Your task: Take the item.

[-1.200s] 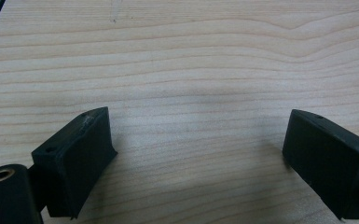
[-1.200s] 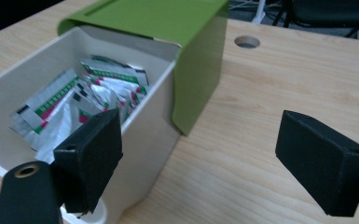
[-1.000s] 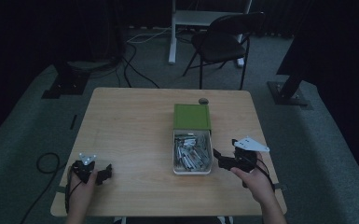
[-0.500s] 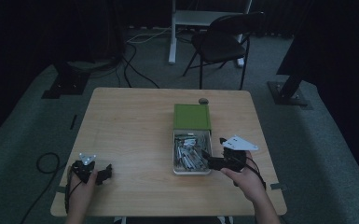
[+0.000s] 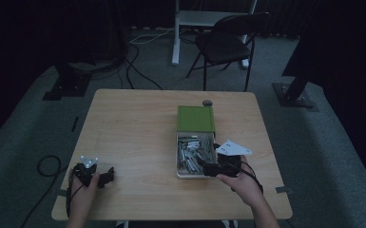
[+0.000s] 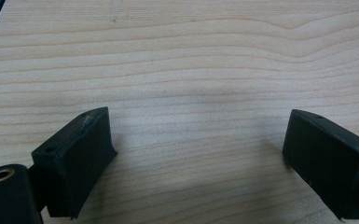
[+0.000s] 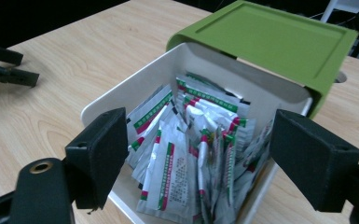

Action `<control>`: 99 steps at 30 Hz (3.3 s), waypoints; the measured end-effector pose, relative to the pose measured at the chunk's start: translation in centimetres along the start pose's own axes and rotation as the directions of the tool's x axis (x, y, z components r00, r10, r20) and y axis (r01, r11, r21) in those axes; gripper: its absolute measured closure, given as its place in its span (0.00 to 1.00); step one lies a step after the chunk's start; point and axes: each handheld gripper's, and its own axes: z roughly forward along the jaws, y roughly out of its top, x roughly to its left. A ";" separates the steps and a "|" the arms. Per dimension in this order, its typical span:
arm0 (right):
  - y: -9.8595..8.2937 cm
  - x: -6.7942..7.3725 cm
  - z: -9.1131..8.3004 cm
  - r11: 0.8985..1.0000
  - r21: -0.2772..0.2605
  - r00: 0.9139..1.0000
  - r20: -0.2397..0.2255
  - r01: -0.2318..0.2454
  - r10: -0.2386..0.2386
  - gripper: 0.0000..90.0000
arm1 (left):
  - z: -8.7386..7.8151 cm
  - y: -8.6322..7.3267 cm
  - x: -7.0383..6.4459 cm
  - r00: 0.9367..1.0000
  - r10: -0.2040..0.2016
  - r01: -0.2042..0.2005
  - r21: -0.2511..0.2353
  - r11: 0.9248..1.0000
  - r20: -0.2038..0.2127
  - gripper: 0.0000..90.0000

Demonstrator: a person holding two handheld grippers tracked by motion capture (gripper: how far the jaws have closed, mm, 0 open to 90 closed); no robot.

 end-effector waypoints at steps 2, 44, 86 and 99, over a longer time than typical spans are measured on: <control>-0.1 0.2 0.3 1.000 0.005 1.000 -0.009 0.004 -0.004 0.23 | 0.0 0.0 0.0 1.000 0.000 0.000 0.000 1.000 0.000 0.10; -3.0 2.0 3.6 0.972 0.183 0.983 0.084 0.146 -0.163 0.83 | -0.1 -0.1 -0.2 1.000 -0.002 0.002 0.003 1.000 -0.003 0.10; -1.4 1.9 3.2 0.986 0.155 0.989 0.124 0.058 -0.078 0.98 | -0.1 -0.1 -0.2 1.000 -0.001 0.001 0.004 1.000 -0.004 0.10; 1.4 0.3 0.7 0.998 0.060 0.990 0.139 0.024 -0.032 0.98 | -0.1 -0.1 -0.2 1.000 -0.001 0.001 0.002 1.000 -0.003 0.10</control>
